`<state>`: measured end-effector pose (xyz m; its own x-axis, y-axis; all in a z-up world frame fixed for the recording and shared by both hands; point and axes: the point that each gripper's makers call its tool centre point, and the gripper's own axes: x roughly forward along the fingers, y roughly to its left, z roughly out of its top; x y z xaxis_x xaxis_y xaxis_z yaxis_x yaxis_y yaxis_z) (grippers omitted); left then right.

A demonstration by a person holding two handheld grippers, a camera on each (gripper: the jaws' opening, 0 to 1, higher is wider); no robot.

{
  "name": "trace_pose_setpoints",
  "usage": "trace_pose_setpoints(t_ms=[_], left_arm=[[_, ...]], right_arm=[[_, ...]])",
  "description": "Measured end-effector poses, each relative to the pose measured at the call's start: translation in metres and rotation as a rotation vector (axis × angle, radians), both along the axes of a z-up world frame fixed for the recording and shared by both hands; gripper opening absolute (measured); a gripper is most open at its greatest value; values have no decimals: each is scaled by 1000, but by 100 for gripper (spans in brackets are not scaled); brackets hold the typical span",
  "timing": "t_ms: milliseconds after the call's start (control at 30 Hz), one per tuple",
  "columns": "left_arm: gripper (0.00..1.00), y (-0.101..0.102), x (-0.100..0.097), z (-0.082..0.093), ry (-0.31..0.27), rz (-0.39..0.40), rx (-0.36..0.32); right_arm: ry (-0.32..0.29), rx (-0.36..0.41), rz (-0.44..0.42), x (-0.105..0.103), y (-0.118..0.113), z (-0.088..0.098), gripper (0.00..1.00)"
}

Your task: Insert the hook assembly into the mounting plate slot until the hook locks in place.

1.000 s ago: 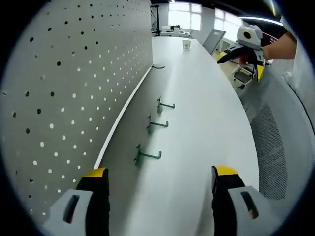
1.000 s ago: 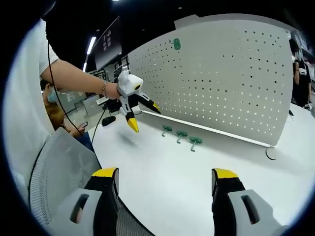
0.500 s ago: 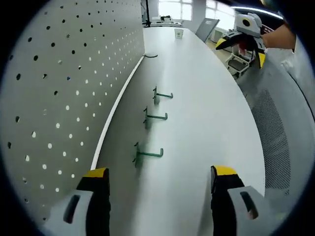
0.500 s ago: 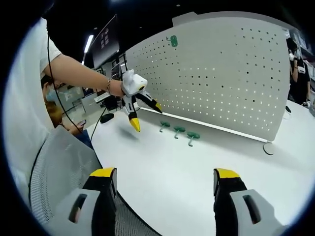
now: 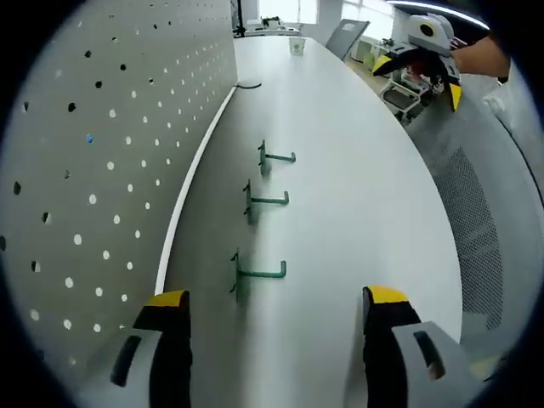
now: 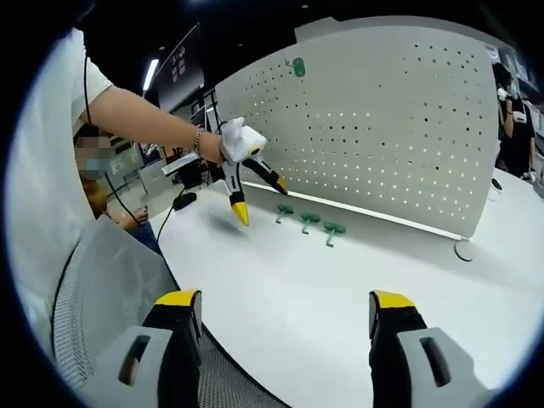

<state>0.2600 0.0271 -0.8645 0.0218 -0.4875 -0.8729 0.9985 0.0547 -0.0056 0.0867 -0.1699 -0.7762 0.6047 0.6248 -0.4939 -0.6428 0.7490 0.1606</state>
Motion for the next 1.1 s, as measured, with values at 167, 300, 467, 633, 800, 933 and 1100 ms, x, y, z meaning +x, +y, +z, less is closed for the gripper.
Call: trace_pose_setpoints(t_ms=[167,300,467,633,800,933,1100], left_arm=[[83,0,0,-7,15,-10,16],[82,-2,-4,-10,42,-9,14],[81,-2,-6,-18,39,-30,35],[80,-3,-5,-17,29,-34,34],[78,-1,-6,-18,-15,-83,58],[75,-2,-1,-18,-6,-60,52],[71,-1,2,-17,-7,-56,45]], right_arm=[[4,1,-2,0,0,0,78],[5,4,-7,0,-1,1,77],[8,18,-25,1,-3,2,76],[15,16,-22,0,-3,0,75],[17,15,-19,0,-2,0,74],[19,1,-9,-1,-2,-3,73],[19,4,-12,-1,-3,-1,73]])
